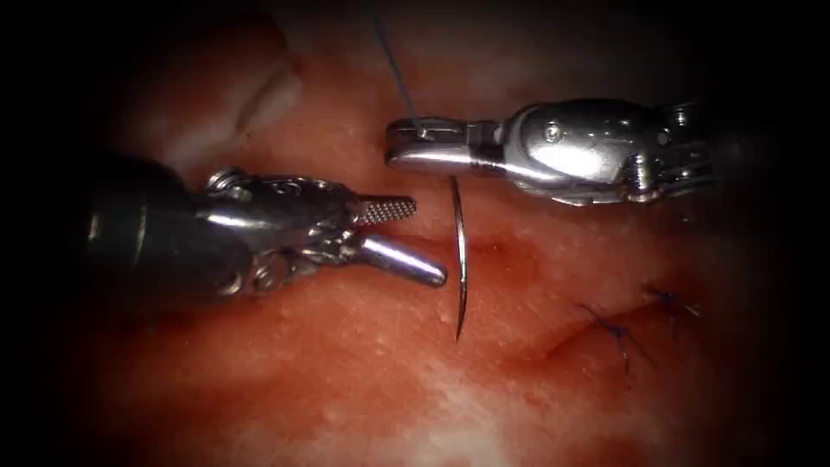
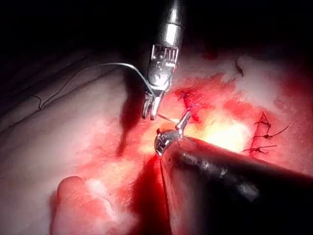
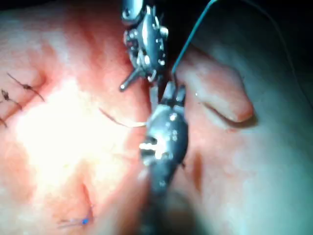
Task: Wound Closure
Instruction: Pass the needle back to the left tool to adjust the grip.
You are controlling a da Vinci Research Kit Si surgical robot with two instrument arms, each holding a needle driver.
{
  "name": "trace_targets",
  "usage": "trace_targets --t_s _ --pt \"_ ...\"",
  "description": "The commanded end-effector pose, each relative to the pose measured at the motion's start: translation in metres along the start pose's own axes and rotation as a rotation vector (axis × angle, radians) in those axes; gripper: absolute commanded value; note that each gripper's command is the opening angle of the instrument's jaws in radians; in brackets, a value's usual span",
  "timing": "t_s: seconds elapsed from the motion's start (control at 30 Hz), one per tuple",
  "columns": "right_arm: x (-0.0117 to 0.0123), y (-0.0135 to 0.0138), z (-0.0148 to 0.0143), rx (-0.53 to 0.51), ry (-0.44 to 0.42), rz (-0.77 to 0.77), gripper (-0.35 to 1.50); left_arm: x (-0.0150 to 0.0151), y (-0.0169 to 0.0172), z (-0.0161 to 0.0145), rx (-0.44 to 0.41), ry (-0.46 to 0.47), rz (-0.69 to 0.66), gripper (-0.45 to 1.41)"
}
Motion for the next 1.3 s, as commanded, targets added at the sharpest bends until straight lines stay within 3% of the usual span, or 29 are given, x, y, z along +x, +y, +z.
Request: trace_targets --t_s 0.03,0.47,0.7,0.9,0.97,1.13,1.17,1.2,1.3 --pt "-0.0001 0.0001 0.0006 -0.010 0.014 -0.019 -0.35 -0.0002 -0.0005 0.0007 -0.009 0.010 -0.006 0.94" --pt "0.0007 -0.0001 0.0014 -0.099 0.097 -0.055 -0.35 -0.0007 -0.0016 0.0014 -0.042 0.059 -0.035 0.93" --pt "0.0008 -0.0007 0.0021 -0.105 0.113 -0.064 -0.35 -0.0006 -0.0017 0.0010 -0.052 0.087 -0.040 0.62" --pt "0.0011 -0.0009 0.0027 -0.102 0.128 -0.070 -0.35 -0.0007 -0.0028 0.0008 -0.040 0.093 -0.034 0.56" --pt "0.0012 -0.0010 0.0028 -0.099 0.130 -0.071 -0.35 -0.0009 -0.0031 0.0007 -0.039 0.092 -0.031 0.46" --pt "0.0012 -0.0010 0.0028 -0.086 0.152 -0.073 -0.35 -0.0010 -0.0034 0.0004 -0.043 0.099 -0.023 -0.01" --pt "0.0013 -0.0009 0.0028 -0.085 0.152 -0.073 -0.35 -0.0011 -0.0033 0.0002 -0.046 0.100 -0.010 -0.32" --pt "0.0013 -0.0009 0.0027 -0.085 0.152 -0.073 -0.35 -0.0011 -0.0033 0.0001 -0.046 0.100 -0.010 -0.45" --pt "0.0013 -0.0009 0.0027 -0.086 0.152 -0.078 -0.35 -0.0012 -0.0033 -0.0003 -0.049 0.097 -0.004 -0.45"
